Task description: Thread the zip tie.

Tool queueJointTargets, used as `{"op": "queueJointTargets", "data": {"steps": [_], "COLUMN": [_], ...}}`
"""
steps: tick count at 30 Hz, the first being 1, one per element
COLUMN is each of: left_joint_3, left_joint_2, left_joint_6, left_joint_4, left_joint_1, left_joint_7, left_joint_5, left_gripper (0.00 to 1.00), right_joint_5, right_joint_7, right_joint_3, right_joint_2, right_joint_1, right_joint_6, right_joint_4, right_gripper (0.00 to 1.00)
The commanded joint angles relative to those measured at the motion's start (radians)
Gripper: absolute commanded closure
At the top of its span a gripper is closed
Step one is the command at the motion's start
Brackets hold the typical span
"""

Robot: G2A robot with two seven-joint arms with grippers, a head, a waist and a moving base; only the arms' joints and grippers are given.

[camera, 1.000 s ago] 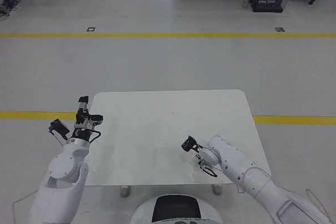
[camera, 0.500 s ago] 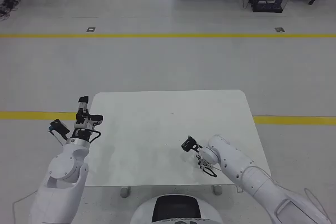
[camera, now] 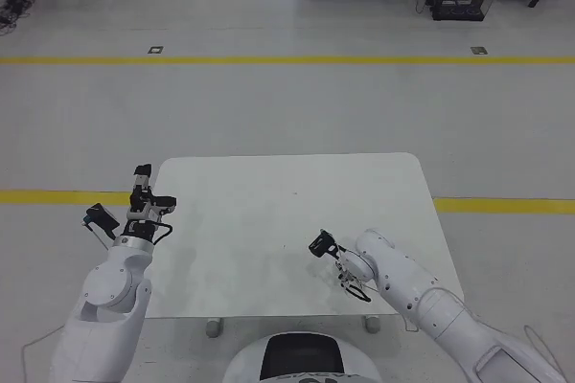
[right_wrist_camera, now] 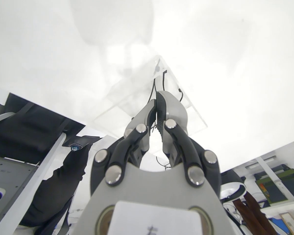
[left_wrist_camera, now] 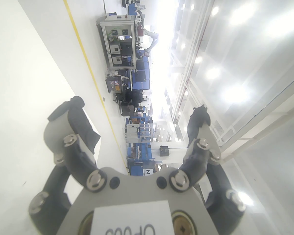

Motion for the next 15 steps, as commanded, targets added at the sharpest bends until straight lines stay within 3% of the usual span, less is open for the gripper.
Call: {"op": "queueJointTargets", "data": {"steps": [1,9,15], "left_joint_3": [0.0,0.0,0.0], "left_joint_2": [0.0,0.0,0.0], "left_joint_6": [0.0,0.0,0.0], "left_joint_4": [0.0,0.0,0.0], "left_joint_1": [0.0,0.0,0.0], "left_joint_7": [0.0,0.0,0.0], "left_joint_5": [0.0,0.0,0.0], "left_gripper": [0.0,0.0,0.0], "right_joint_5": [-0.01,-0.028,0.001], "right_joint_7": [0.014,0.044,0.011], "right_joint_3": [0.02,0.135,0.245], "right_joint_2": [0.01,0.056,0.088], "right_joint_1": [-0.019,-0.123,-0.21], "right_joint_6": [-0.005,-0.044,-0.083], "right_joint_4": [-0.044,-0.228,-0.33], "right_gripper": [1.0,1.0,1.0]}}
